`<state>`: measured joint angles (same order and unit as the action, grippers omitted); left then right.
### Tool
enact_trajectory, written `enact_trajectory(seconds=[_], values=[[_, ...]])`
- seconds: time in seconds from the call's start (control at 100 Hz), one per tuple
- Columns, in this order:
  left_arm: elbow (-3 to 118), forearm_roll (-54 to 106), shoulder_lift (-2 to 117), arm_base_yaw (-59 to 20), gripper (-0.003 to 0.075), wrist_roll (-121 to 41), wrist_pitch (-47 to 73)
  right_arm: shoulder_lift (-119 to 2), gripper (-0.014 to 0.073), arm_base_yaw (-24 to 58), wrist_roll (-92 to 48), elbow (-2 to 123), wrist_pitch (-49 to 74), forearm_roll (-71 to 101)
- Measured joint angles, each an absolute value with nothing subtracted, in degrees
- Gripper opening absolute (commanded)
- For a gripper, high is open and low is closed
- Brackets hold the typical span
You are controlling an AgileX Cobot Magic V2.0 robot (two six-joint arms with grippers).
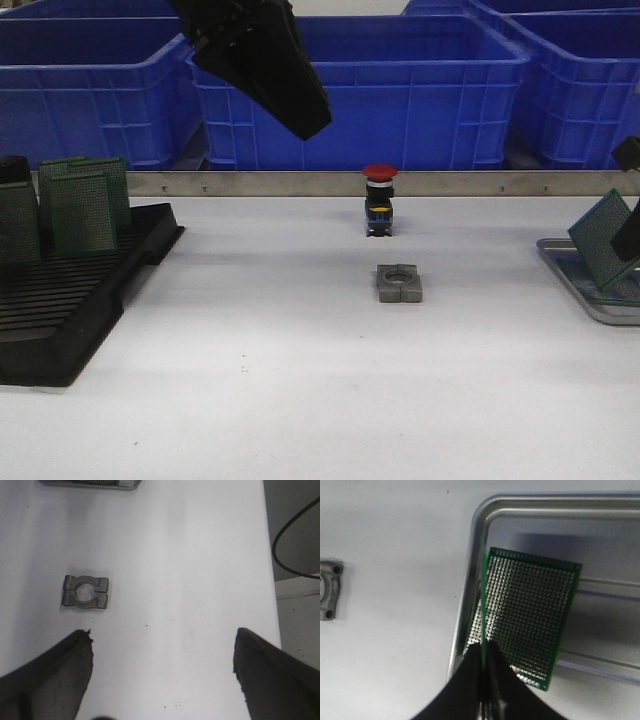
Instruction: Place circuit board on tray
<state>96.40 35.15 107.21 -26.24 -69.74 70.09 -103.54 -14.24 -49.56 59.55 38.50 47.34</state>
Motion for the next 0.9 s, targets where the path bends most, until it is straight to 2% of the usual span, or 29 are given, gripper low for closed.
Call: enact_trajectory(seconds=[0.03, 0.08, 0.13, 0.18, 0.23, 0.5, 0.58, 0.65, 0.78, 0.87, 0.9], values=[[96.4, 35.15, 107.21, -26.24, 0.0547, -69.74, 70.09, -103.54, 0.0067, -14.24, -49.56, 59.55, 38.5, 47.34], [96.4, 35.15, 107.21, -26.24, 0.0547, -69.74, 70.09, -103.54, 0.0213, -14.24, -49.56, 59.55, 38.5, 47.34], [96.4, 35.15, 107.21, -26.24, 0.0547, -69.74, 70.09, -103.54, 0.0414, -14.24, -49.56, 59.55, 38.6, 47.34], [96.4, 35.15, 107.21, -26.24, 0.0547, -69.74, 70.09, -103.54, 0.057, -14.24, -49.56, 59.55, 38.85, 47.34], [96.4, 35.15, 107.21, -26.24, 0.0547, -69.74, 70.09, -103.54, 0.0668, -14.24, -49.56, 59.55, 39.25, 47.34], [96.4, 35.15, 107.21, -25.63, 0.0546, -64.83, 70.09, -100.85, 0.0497, -15.06, -49.56, 62.91, 42.95, 45.14], [96.4, 34.86, 107.21, -24.44, 0.0514, -61.15, 70.09, -98.55, 0.0395, -15.56, -49.56, 63.77, 44.36, 44.4], [96.51, 33.85, 107.21, -23.17, 0.0424, -57.75, 70.09, -96.11, 0.0252, -15.67, -49.56, 63.77, 45.33, 44.03], [97.14, 31.39, 107.0, -19.96, 0.0164, -51.42, 70.09, -90.87, -0.007, -15.75, -49.56, 63.77, 47.42, 43.53], [97.12, 30.79, 105.88, -17.1, -0.0006, -49.94, 70.2, -87.29, -0.0062, -15.75, -49.56, 63.77, 48.36, 43.09], [97.12, 30.64, 105.29, -16.11, -0.0017, -49.53, 70.2, -85.87, -0.0061, -15.75, -49.56, 63.77, 48.49, 43.08]])
